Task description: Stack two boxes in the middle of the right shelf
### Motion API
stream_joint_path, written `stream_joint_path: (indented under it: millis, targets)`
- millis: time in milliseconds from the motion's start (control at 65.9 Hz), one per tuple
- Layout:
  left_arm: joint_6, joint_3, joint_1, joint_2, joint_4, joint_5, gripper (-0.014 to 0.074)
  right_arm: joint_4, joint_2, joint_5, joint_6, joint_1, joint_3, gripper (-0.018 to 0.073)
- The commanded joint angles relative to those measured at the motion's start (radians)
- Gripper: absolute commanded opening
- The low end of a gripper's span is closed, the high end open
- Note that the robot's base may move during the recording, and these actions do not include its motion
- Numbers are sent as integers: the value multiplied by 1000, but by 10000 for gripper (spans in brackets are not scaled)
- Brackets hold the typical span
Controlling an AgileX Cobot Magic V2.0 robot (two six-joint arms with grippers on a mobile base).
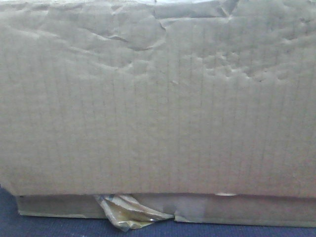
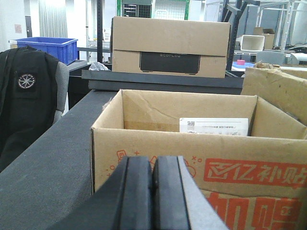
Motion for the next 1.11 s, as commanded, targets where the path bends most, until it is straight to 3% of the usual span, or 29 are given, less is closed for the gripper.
stream_joint_path:
  millis: [0, 819, 880, 1092]
  targets:
    - [1, -1, 5, -5, -5, -17, -111, 5, -3, -20, -3, -4, 0, -162]
    - [1, -1, 5, -5, -5, -41, -111, 5, -3, -20, -3, -4, 0, -162]
    - [1, -18, 5, -5, -5, 7, -111, 5, -3, -20, -3, -4, 0, -162]
    - [1, -278, 5, 11, -5, 348, -111, 5, -3, -20, -3, -4, 0, -162]
